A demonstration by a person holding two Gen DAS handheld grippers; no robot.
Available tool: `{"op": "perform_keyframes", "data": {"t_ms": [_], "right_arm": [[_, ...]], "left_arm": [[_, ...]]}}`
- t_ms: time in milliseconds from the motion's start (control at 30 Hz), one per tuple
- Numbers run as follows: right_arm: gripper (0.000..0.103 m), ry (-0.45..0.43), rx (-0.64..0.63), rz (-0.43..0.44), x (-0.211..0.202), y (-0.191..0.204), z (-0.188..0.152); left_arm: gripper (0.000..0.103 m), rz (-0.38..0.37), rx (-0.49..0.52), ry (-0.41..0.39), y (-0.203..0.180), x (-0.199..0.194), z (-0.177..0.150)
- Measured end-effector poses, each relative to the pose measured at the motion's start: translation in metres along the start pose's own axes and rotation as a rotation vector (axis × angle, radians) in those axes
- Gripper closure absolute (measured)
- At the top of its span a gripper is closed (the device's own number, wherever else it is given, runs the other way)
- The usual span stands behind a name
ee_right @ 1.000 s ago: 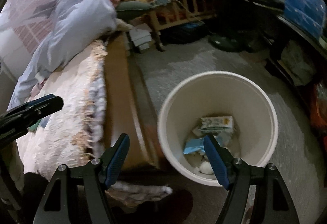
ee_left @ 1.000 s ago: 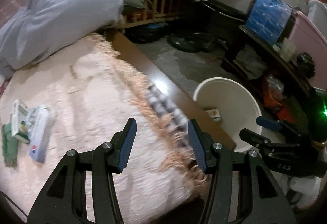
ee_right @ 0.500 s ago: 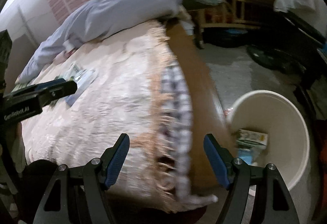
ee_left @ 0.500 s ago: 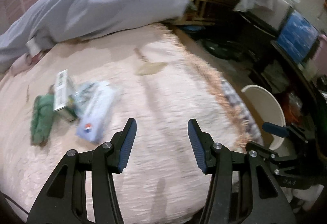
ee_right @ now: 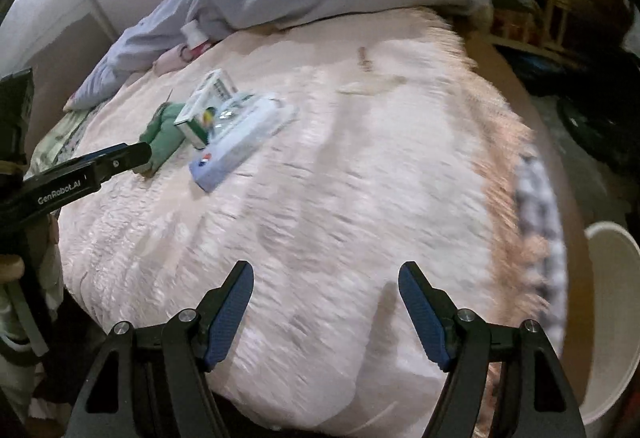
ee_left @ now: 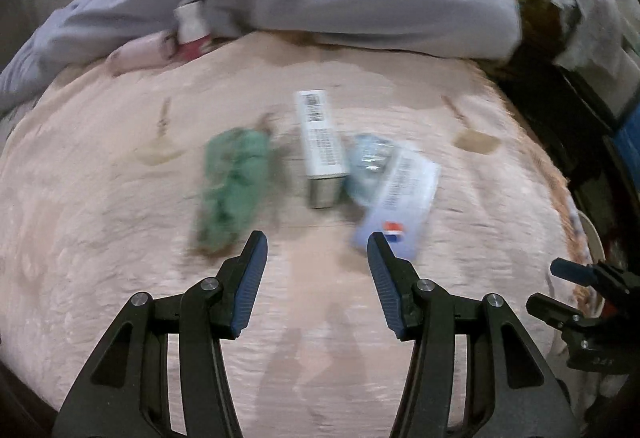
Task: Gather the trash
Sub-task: 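Move both tools back over the bed toward the medicine boxes, then grasp the green cloth with the left gripper while the right grasps the white Levamlodipine box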
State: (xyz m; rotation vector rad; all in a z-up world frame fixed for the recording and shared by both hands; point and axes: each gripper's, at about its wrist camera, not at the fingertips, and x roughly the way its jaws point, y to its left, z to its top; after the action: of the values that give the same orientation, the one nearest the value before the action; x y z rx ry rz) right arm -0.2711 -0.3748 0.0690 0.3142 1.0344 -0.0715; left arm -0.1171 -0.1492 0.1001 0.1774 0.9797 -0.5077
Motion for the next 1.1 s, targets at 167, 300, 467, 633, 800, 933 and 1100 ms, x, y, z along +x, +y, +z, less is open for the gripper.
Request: {"op": "perform_keyframes", "data": {"t_ms": [167, 300, 467, 633, 800, 933, 1100], "right_arm": [[0.030, 0.014, -0.044, 0.016, 0.025, 0.036, 0.025], [0.030, 0.035, -0.076, 0.013, 0.048, 0.061, 0.049], [0.030, 0.025, -0.071, -0.011, 0.072, 0.082, 0.078], [0.030, 0.043, -0.048, -0.052, 0.105, 0.100, 0.102], [0.028, 0.045, -0.093, -0.134, 0.128, 0.110, 0.106], [0.028, 0.042, -0.121, -0.174, 0.116, 0.097, 0.100], [0.028, 0.044, -0.085, -0.150, 0.092, 0.058, 0.091]], "left_arm": [[0.052, 0.000, -0.043, 0.016, 0.024, 0.006, -0.003], [0.052, 0.012, -0.045, 0.024, 0.035, 0.011, -0.005], [0.052, 0.026, -0.082, 0.037, 0.057, 0.013, -0.003], [0.052, 0.029, -0.112, 0.038, 0.069, 0.015, 0.000], [0.052, 0.010, -0.131, 0.017, 0.071, 0.013, 0.001], [0.052, -0.004, -0.137, 0.019, 0.072, 0.015, 0.001], [0.052, -0.021, -0.151, 0.023, 0.072, 0.021, 0.000]]}}
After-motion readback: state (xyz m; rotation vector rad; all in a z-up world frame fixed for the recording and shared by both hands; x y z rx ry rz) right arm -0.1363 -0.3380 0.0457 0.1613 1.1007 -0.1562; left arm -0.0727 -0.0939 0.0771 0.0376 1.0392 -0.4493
